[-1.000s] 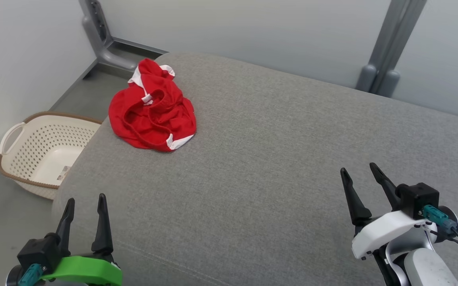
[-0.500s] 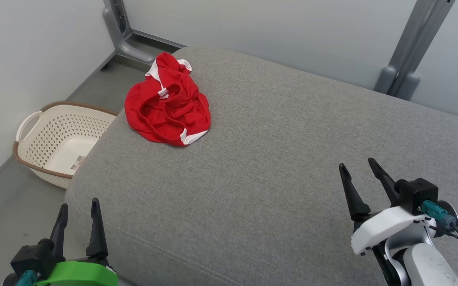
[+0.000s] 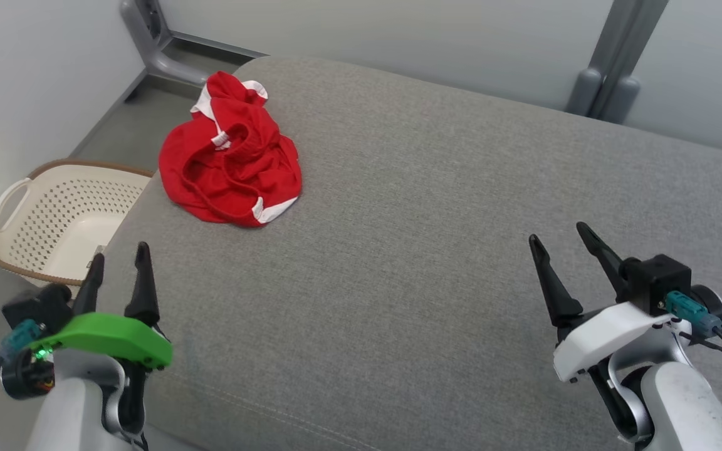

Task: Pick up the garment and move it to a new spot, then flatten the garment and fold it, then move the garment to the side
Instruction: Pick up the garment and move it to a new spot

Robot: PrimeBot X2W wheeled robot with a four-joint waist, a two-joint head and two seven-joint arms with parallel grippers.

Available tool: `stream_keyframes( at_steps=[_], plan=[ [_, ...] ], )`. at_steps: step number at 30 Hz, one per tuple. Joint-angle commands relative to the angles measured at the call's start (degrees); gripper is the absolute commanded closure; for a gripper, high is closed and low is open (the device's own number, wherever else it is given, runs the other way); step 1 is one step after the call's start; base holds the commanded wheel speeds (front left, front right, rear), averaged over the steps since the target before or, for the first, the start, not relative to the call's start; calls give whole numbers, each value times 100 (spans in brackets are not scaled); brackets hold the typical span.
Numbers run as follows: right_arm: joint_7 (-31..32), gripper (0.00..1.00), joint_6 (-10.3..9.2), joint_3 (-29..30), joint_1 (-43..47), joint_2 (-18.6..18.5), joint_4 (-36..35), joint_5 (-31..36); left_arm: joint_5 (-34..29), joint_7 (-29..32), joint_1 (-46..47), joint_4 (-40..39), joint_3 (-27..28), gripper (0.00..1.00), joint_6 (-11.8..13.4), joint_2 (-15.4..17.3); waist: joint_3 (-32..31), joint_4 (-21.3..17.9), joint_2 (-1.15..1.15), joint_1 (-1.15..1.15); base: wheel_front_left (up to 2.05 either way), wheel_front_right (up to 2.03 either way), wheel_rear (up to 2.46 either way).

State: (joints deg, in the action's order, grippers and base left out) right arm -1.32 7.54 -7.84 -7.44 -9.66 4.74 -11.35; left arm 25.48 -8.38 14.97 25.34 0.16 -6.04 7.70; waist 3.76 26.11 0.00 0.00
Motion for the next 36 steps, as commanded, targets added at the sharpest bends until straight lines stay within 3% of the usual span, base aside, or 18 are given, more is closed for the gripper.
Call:
stream_keyframes(
  at_steps=[1, 15, 25, 31, 32, 33, 34, 36],
  plan=[
    [58, 0, -11, -30, -138, -81, -107, 30, 155, 81, 369, 209, 65, 0, -33, 39, 427, -435, 0, 0, 0, 0, 0],
    [572, 0, -11, -266, -690, -558, -1275, 97, 1005, 796, 2620, 2259, 355, 0, -87, 427, 1913, -1667, 0, 0, 0, 0, 0],
    [752, 0, -10, -103, -641, -591, -1878, 148, 1205, 1356, 3354, 3263, 591, 0, 519, 772, 2498, -2255, 0, 0, 0, 0, 0],
    [760, 0, -10, 49, -514, -558, -2041, 170, 1149, 1594, 3349, 3692, 498, 0, 725, 742, 2505, -2370, 0, 0, 0, 0, 0],
    [743, 0, -10, 53, -490, -532, -2020, 161, 1145, 1642, 3310, 3751, 471, 26, 714, 709, 2461, -2371, 0, 0, 0, 0, 0],
    [736, 0, -10, 53, -473, -518, -1991, 154, 1115, 1579, 3293, 3746, 436, 58, 650, 709, 2414, -2367, 0, 0, 0, 0, 0],
    [700, 0, -10, 38, -467, -487, -1963, 125, 1120, 1500, 3269, 3726, 425, 100, 579, 714, 2352, -2364, 0, 0, 0, 0, 0],
    [642, 0, -10, 27, -479, -447, -1911, 87, 1109, 1518, 3251, 3736, 381, 100, 461, 776, 2231, -2331, 0, 0, 0, 0, 0]
  ],
)
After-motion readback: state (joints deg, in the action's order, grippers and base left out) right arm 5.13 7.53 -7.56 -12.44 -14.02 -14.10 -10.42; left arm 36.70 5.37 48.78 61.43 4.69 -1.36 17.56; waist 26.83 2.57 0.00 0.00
